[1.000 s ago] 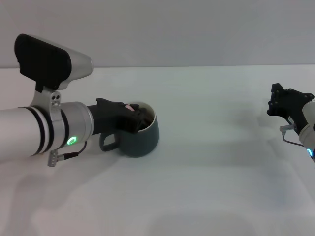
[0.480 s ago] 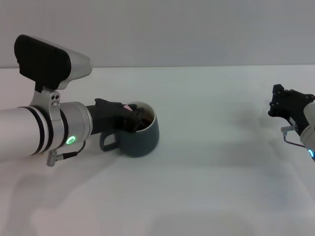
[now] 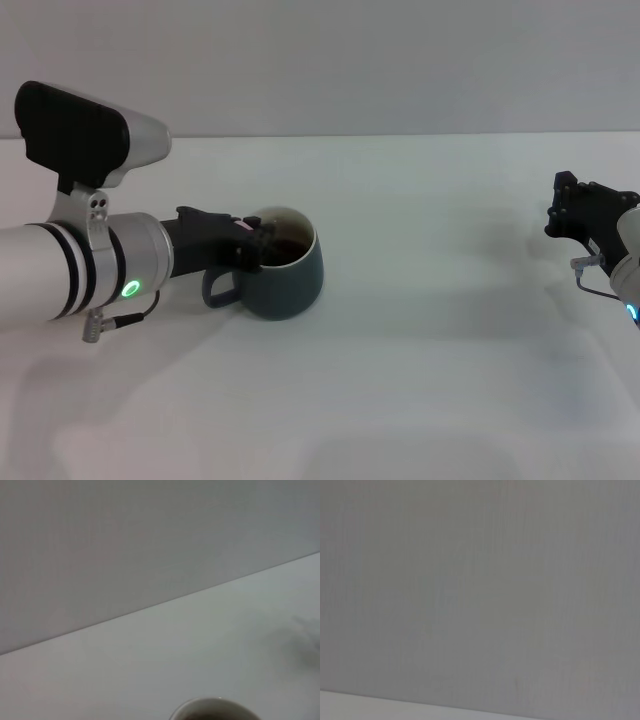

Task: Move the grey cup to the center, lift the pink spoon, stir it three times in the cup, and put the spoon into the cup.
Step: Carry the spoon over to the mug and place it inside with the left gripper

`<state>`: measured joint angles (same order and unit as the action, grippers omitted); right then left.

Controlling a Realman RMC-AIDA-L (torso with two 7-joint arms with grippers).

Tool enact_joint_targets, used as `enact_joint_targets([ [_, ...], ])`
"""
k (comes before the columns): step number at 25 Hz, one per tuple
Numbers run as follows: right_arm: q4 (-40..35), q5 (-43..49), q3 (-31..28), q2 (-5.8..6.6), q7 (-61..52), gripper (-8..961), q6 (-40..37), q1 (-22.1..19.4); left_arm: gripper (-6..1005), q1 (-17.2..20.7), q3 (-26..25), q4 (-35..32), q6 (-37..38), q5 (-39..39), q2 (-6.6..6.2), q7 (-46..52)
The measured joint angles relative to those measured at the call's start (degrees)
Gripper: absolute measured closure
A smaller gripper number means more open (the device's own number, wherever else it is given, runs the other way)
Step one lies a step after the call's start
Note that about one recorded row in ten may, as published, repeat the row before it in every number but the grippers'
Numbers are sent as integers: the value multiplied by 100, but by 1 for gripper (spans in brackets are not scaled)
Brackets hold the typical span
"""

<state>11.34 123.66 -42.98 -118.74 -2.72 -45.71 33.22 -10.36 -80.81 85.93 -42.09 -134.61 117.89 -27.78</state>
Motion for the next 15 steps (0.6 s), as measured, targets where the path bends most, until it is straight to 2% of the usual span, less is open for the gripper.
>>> enact_joint_targets([
  [10,3,8,0,-6,0,953,0,0,745,79,-77,5,-2,29,4,-214],
  [15,18,55,0,-9,0,953,0,-4,641,113,-157,39,-9,52,6,-246],
])
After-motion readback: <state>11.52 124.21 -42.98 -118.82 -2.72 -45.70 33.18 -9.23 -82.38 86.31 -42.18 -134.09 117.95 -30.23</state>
